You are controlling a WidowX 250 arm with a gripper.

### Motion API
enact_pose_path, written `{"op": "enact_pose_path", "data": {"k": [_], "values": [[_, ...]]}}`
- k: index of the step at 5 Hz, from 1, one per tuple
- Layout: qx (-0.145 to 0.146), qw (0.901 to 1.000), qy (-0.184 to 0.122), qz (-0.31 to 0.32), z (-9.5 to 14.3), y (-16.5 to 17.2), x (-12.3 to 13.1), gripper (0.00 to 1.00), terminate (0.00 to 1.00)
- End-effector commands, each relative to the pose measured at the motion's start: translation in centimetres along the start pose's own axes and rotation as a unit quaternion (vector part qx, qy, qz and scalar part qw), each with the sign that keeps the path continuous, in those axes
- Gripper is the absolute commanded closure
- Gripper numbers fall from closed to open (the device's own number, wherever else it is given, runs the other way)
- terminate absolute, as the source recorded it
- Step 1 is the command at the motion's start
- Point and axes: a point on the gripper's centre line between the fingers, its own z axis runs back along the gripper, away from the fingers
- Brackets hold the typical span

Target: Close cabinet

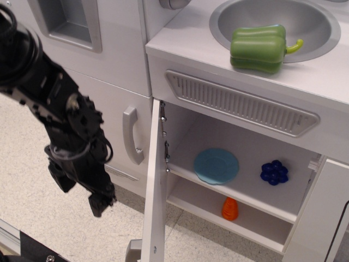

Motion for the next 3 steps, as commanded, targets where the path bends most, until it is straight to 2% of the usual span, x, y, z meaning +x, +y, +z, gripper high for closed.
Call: {"op": "enact_pose_path", "data": {"k": [1,3], "values": [[-0.021,0.9980,-0.034,-0.050,-1.6,-4.8,1.3,0.00,0.00],[-0.032,0.9971,-0.064,-0.027,-2.4,-9.0,4.8,0.00,0.00]]}}
